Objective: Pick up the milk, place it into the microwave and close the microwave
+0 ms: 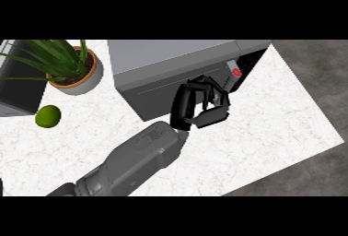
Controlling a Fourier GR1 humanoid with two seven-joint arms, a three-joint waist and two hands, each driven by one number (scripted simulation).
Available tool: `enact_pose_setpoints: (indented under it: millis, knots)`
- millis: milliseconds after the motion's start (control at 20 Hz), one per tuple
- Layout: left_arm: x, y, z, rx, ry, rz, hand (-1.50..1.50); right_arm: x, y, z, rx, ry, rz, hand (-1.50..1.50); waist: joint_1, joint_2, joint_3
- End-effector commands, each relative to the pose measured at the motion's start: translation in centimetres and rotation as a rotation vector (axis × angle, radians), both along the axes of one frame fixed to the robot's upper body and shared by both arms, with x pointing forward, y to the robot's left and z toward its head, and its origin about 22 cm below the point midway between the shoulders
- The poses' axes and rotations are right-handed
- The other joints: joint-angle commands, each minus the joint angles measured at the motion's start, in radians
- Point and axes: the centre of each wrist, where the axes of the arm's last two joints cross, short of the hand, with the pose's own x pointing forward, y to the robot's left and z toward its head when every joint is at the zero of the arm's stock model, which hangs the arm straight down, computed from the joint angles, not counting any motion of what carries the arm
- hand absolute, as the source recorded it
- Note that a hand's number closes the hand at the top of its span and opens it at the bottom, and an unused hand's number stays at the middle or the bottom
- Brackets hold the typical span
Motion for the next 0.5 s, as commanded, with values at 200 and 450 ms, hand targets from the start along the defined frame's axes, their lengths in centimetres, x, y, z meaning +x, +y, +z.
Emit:
enact_pose_setpoints:
  millis: [200, 450]
  knots:
    - [2.37, 0.44, 1.04, 0.017, 0.028, 0.041, 1.50, 0.12, 0.06, 0.23, 0.002, 0.027, 0.058, -1.50, -0.008, 0.015, -0.001]
    - [2.43, 0.41, 1.12, 0.007, 0.022, 0.056, 1.50, 0.14, -0.18, 0.80, -0.007, 0.022, 0.070, -1.50, -0.016, 0.012, -0.001]
